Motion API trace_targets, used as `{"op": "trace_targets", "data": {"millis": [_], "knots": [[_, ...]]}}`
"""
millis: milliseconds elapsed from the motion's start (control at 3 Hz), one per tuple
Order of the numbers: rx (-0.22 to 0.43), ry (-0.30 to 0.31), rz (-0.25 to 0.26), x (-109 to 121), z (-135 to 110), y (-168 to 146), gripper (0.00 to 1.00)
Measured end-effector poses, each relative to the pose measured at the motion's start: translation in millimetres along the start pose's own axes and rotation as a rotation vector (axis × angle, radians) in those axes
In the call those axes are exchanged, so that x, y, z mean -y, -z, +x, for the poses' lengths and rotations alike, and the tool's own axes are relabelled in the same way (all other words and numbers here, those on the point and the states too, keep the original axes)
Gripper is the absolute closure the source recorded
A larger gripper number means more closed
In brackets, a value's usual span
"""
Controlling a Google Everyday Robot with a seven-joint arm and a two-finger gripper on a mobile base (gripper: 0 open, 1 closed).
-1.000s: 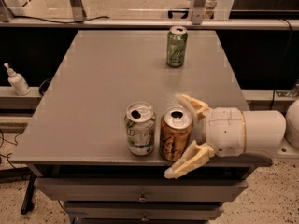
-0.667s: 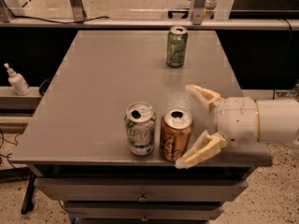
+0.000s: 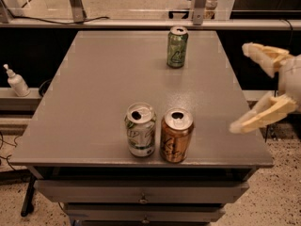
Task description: Move orange can near 7up can
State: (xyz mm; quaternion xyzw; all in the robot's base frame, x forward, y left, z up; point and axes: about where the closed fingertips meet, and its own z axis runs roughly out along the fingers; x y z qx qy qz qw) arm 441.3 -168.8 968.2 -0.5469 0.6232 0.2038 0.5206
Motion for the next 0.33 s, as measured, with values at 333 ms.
{"op": "trace_targets", "data": {"millis": [333], "knots": [[0.015, 0.031, 0.047, 16.6, -15.8, 16.9, 0.00]]}}
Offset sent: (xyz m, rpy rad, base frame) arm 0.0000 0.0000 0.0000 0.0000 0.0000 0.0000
